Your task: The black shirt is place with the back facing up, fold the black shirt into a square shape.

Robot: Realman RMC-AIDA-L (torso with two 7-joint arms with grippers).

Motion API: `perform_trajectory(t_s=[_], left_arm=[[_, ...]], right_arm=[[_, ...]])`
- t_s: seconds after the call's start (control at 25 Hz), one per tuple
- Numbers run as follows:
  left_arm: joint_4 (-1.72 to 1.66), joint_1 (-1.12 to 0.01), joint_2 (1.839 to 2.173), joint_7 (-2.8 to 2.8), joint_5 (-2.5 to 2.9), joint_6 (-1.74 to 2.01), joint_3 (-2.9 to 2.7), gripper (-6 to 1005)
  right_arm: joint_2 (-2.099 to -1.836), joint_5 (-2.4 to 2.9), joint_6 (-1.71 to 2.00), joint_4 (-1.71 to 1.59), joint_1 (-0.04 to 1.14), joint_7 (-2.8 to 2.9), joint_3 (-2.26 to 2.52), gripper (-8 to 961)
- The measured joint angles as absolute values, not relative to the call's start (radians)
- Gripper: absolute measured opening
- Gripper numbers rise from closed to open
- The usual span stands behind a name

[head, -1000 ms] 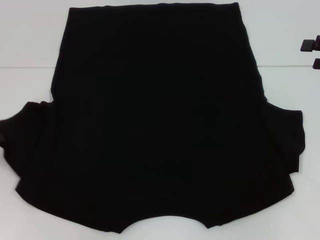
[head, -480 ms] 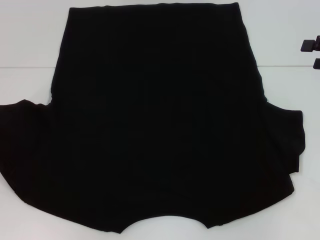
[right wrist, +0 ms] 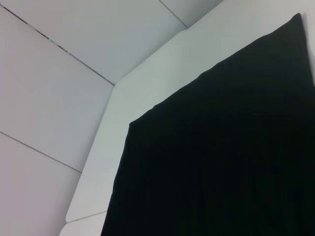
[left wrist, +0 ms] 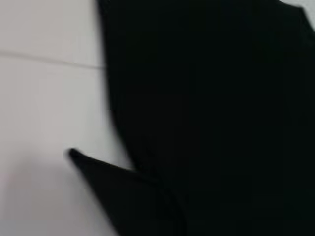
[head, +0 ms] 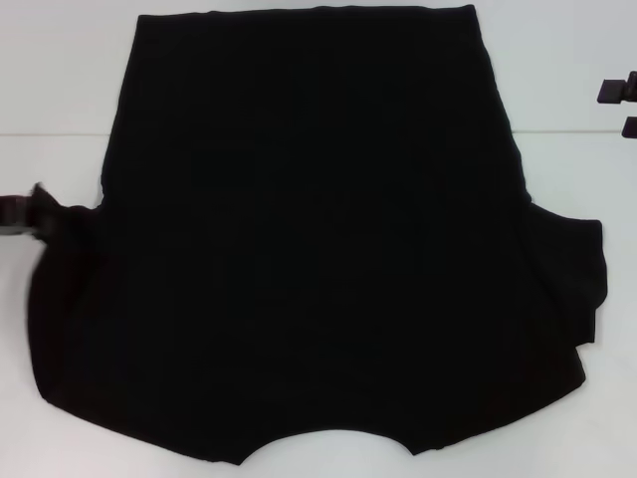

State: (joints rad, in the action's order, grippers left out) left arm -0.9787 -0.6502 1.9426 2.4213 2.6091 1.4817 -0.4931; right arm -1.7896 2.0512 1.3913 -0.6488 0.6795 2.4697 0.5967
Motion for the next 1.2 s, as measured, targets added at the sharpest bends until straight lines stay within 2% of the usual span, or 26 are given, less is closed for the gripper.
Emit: perform_trajectory(t_s=[0.24,0.32,0.48,0.72,0.96,1.12,1.2], left_arm=[[-1.144,-0.666,2.035,2.387,2.616,1.504,-0.702,3],[-1.166,-0.666,2.046,2.385,2.618,1.498,-0.777,3],[-1.173,-0.663,2.052,2.375,2.624,1.468,-0.938,2],[-1.178,-0.667,2.084,2.328,2.67,1.448,-1.023,3],[-1.216,-0.668,2.107,2.328,2.716,1.444,-0.98,96],[-1.202,-0.667,2.099,2.327,2.671,1.467,-0.783,158],[-1.111,-0.669,2.066,2.295,2.582,1.526,-0.648,219]], right_arm=[[-1.791,2.051,1.388,-0.647,0.679,2.47,0.598,884],[-1.791,2.051,1.387,-0.647,0.678,2.47,0.598,884],[-1.792,2.051,1.384,-0.647,0.678,2.469,0.6,883],[-1.791,2.051,1.38,-0.647,0.674,2.468,0.6,883],[-1.789,2.051,1.378,-0.647,0.67,2.468,0.6,883],[-1.788,2.057,1.377,-0.645,0.67,2.468,0.606,882],[-1.787,2.078,1.381,-0.645,0.67,2.468,0.606,882]])
